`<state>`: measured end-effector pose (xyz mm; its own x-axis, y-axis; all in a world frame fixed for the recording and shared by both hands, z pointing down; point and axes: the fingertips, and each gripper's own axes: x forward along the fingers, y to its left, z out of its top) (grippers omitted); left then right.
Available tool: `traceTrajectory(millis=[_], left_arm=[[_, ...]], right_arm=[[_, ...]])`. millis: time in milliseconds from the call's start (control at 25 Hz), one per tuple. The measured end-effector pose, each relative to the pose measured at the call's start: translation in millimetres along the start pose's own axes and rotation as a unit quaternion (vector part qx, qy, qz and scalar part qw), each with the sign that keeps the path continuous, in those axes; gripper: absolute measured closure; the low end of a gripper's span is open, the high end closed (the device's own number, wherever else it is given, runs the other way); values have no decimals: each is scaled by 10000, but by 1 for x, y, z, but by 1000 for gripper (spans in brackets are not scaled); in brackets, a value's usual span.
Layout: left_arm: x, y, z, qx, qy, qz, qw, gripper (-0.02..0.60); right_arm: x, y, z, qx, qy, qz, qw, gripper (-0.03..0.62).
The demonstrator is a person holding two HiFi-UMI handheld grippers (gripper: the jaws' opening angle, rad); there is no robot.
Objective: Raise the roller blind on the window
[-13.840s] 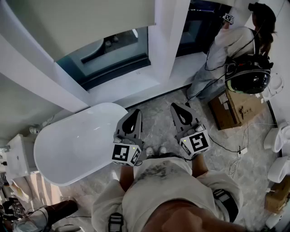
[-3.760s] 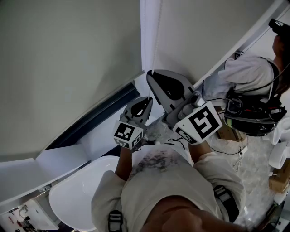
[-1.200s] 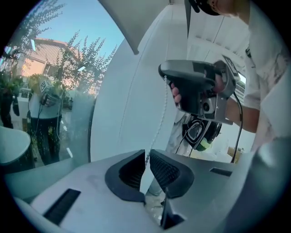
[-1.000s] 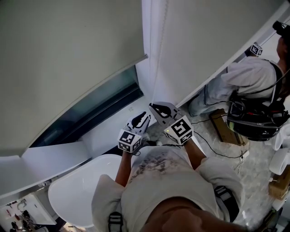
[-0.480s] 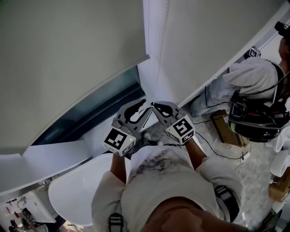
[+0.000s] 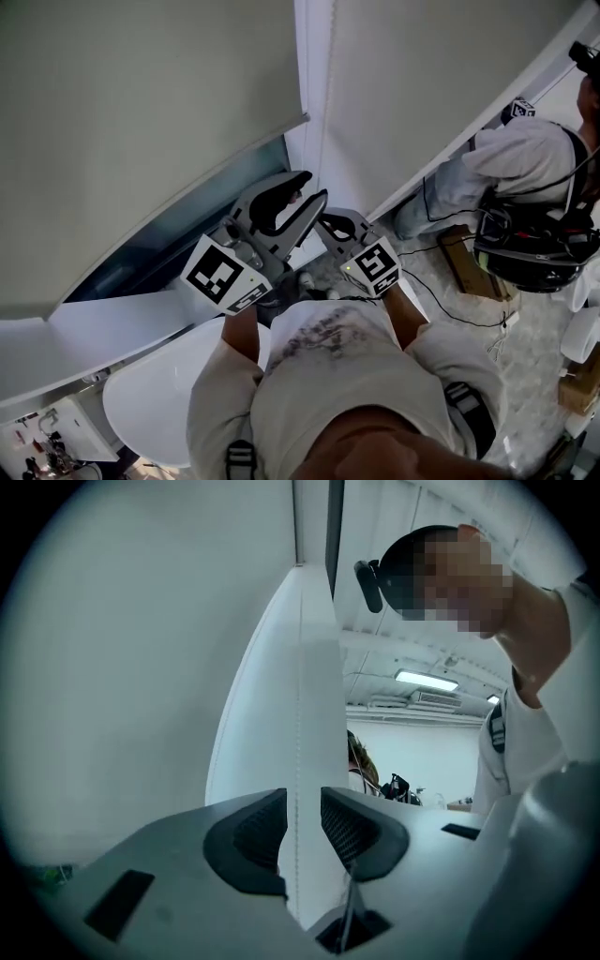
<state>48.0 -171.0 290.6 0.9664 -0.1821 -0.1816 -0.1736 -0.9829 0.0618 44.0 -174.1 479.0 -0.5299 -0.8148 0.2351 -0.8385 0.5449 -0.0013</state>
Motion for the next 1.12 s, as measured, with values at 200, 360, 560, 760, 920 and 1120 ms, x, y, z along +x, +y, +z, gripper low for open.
traceTrajectory(millis=[200,360,560,760,920,1120], left_arm=[[11,5,26,228,-40,-42,9997,480],[21,9,34,322,-14,-44,9995,482],[25,14,35,368,-17,109,9993,571],[18,15,25,420,67,276,9987,574],[13,16,8,386,212,374,9983,574],[8,17,-14,231,315,437,9983,574]], right_arm=[[3,3,1,0,-5,15,10000,533],[3,2,0,15,-9,28,10000,533],[5,3,-2,42,4,50,10000,533],[7,5,-8,69,39,52,10000,533],[10,8,-26,59,282,88,9995,533],[12,9,-48,161,500,80,9986,533]])
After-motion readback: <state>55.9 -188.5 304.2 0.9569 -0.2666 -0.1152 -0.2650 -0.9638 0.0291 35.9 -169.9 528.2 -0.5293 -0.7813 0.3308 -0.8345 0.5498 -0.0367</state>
